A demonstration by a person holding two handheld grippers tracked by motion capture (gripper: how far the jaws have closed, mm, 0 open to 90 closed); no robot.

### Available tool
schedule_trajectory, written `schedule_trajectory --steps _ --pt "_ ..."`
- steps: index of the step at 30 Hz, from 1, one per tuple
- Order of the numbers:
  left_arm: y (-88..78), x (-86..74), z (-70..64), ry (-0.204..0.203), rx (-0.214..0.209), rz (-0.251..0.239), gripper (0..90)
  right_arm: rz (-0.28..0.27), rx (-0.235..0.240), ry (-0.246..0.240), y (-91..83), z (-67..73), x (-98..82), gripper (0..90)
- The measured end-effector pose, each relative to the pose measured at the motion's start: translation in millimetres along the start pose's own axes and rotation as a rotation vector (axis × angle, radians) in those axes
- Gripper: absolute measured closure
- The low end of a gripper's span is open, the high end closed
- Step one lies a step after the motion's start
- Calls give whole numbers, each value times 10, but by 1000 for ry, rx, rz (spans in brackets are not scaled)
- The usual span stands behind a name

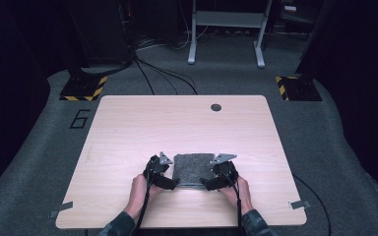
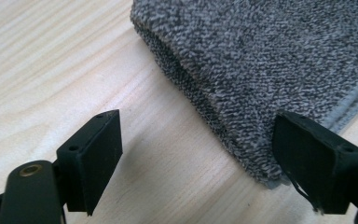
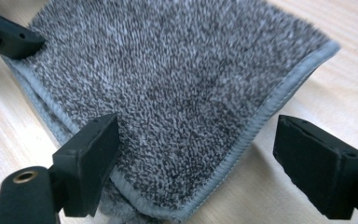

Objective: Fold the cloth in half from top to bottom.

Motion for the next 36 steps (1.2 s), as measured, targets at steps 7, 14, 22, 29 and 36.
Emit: schedule_trajectory --steps 7,14,22,29,36 --pt "-123 214 107 -24 8 -73 144 -89 14 56 -160 -139 149 151" --pt "29 536 398 -46 75 -95 147 -156 30 105 -87 -278 484 152" --pt "373 384 527 -54 118 -14 152 -71 62 39 297 -187 415 155" --pt "366 364 535 -74 115 -28 153 -31 44 53 373 -212 296 151" --pt "142 376 266 -54 41 -48 150 -61 51 29 69 -51 343 152"
Point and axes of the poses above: each handheld gripper's, and its own axes: y roughly forward along the jaws, x roughly out of its top, z roughly to its left, the point moved 5 cm from there along y, roughly forward along the jaws, and after that the axes turned 13 degrees about -z, right-handed, at the moved point
